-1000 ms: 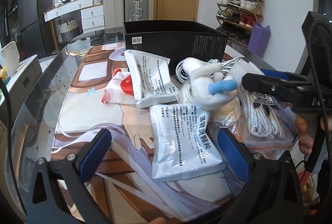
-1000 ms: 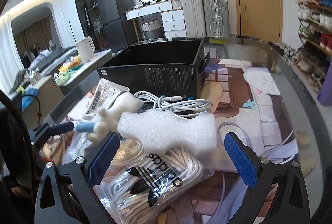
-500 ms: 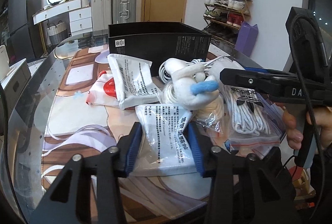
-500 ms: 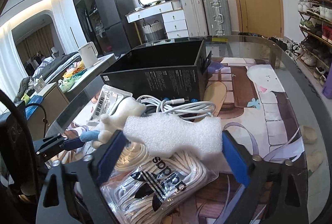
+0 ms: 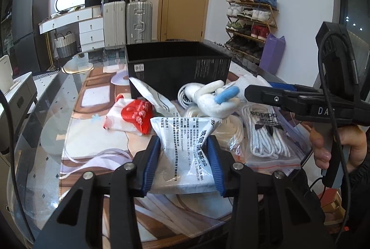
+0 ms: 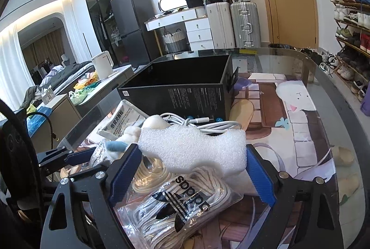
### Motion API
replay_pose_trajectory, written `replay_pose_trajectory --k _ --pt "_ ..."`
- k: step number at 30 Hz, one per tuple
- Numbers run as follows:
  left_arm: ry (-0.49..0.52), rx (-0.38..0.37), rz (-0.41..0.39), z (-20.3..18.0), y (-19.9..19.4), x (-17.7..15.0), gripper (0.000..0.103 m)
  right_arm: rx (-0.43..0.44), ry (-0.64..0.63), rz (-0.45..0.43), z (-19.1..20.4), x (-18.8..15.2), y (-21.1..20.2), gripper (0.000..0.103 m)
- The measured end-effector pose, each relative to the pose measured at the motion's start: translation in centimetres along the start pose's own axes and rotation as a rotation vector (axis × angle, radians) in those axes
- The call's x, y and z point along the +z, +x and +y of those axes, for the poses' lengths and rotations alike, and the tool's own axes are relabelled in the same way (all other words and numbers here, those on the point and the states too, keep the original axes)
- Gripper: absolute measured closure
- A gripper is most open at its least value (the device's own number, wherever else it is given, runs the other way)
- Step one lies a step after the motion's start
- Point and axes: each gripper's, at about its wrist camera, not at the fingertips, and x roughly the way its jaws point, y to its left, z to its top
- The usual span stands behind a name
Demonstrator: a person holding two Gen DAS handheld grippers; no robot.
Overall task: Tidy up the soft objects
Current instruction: 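Lift and carry the packet with the left tool while the right tool carries the foam over the black box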
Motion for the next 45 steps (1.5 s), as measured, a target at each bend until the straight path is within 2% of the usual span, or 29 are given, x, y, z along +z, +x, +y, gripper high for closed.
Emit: replay_pose_trajectory --k 14,25,36,45 --pt "-0.031 -0.015 -0.066 0.9 -2.1 1.8 0.063 0.010 -0.036 -0.068 0.9 1.2 -2.2 0.013" --pt "-0.025 0.051 -0.116 2.6 -1.9 5.0 0.063 0.010 -0.084 -0.090 1.4 3.0 -2.5 0.013" --pt "-0.037 0.080 -0.151 3.5 -0.8 8.2 0.063 0.018 -0.147 -0.097 2.1 5.3 -1.9 0.013" --pt "-0.030 0.097 -0.146 3.5 1.3 10.2 0.063 0.017 -0.176 -0.089 2.0 7.5 -0.4 0.013"
